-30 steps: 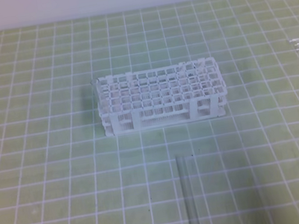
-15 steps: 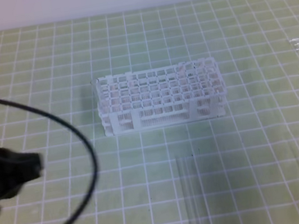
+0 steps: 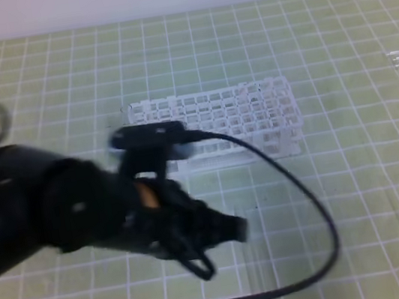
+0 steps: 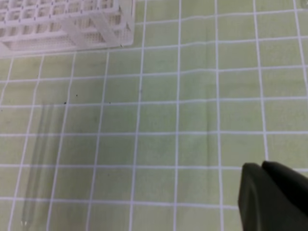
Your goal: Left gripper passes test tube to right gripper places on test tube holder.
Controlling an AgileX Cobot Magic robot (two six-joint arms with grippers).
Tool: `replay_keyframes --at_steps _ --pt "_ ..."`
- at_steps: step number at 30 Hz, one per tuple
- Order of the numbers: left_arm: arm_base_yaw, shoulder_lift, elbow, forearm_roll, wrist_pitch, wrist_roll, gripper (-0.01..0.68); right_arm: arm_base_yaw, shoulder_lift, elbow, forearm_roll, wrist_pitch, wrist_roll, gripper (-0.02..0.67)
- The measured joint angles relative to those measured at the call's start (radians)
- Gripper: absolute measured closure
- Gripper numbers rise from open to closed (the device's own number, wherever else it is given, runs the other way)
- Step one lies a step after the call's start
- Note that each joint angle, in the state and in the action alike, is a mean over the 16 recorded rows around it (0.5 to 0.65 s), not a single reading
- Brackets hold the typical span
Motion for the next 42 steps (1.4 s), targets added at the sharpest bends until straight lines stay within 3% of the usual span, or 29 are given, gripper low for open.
replay_keyframes --at_steps 5,10,26,42 --pt "-0.076 0.13 -0.112 0.037 0.058 -0.045 0.67 0.002 0.0 0.001 -0.004 0.014 -0.008 0.665" --pt "-0.102 0.222 -0.202 0.044 0.128 -0.044 0.633 0.013 0.0 0.001 -0.001 0.021 -0.016 0.665" --pt "-0.115 0.338 -0.294 0.014 0.197 -0.098 0.268 0.04 0.0 0.001 0.003 0.018 -0.024 0.665" --pt "-0.189 0.483 -0.445 0.178 0.366 -0.378 0.253 0.076 0.0 0.001 0.002 0.012 -0.024 0.665"
